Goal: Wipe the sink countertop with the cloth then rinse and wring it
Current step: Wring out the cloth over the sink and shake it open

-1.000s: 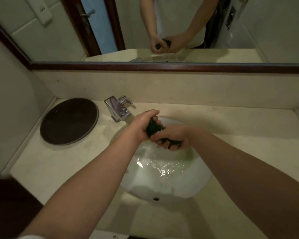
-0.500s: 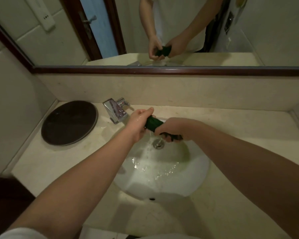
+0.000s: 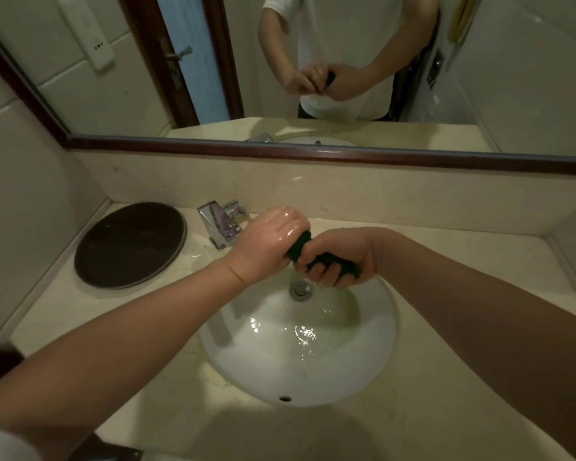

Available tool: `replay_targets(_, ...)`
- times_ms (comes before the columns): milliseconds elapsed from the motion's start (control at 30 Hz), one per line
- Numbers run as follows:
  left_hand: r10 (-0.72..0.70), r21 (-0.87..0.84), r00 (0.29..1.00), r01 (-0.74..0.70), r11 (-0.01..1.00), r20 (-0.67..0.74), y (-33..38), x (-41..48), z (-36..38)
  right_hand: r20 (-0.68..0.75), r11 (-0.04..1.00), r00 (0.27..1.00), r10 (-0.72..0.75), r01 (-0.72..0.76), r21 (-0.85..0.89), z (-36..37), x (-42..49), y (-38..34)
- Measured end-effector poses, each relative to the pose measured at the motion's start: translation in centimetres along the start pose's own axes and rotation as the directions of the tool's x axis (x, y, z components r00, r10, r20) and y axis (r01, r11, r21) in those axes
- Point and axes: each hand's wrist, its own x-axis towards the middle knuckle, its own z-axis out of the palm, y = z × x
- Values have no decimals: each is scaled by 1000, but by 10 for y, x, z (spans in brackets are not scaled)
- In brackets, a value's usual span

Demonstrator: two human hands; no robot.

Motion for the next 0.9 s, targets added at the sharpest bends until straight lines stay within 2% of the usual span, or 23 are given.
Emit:
replay_targets(67, -11, 51, 989, 3, 999, 145, -4, 3, -2, -114, 997, 993, 19, -28, -76, 4, -2, -3)
replay_targets(100, -61, 83, 966, 41, 996, 253, -4, 5, -4, -191, 991, 981, 22, -47, -127, 4, -3, -4)
replay_targets(167, -215, 166, 872, 156, 974, 441, 1, 12, -10, -325, 965, 945, 17, -101, -242, 6, -4, -6)
replay_targets(233, -337, 293, 753, 198, 935, 565, 8, 18, -13, -427, 912, 904, -2, -173, -371, 11, 1, -8)
replay_targets(267, -384, 343, 703, 207, 916, 599, 12, 21, -14, -472, 867, 881, -20, -220, -446, 14, 5, -9)
replay_targets(333, -443, 391, 647, 235, 890, 620, 16, 25, -13, -555, 733, 827, -89, -323, -599, 19, 13, -8)
replay_targets(433, -545, 412, 546, 357, 838, 636, 18, 24, -9, -586, 593, 753, -300, -334, -733, 25, 17, -1)
replay_targets(500, -603, 418, 445, 448, 790, 662, 20, 22, -5, -653, 560, 684, -324, -418, -715, 27, 34, 4)
replay_targets(533, -619, 426, 398, 475, 771, 677, 21, 21, -2, -744, 590, 605, -283, -502, -632, 27, 46, 5)
replay_targets(600, -611, 403, 349, 511, 760, 711, 17, 18, 3, -836, 559, 516, -186, -645, -522, 31, 55, 5)
replay_targets(633, -589, 366, 340, 532, 764, 733, 15, 17, 3, -799, 465, 527, -288, -653, -598, 27, 56, 10)
replay_targets(700, -534, 255, 346, 601, 757, 772, 13, 16, -2, -585, 324, 649, -486, -488, -810, 20, 43, 16)
replay_targets(733, -508, 189, 357, 642, 743, 784, 12, 14, -5, -492, 271, 683, -540, -412, -870, 20, 31, 19)
replay_targets(767, -484, 131, 371, 671, 730, 793, 11, 13, -7, -430, 243, 685, -588, -358, -902, 19, 23, 22)
replay_targets(833, -439, 37, 389, 713, 700, 810, 7, 8, -8, -373, 216, 660, -652, -310, -926, 18, 21, 26)
replay_targets(900, -434, -53, 407, 775, 629, 804, 1, 3, -8, -377, 304, 672, -638, -231, -924, 17, 22, 26)
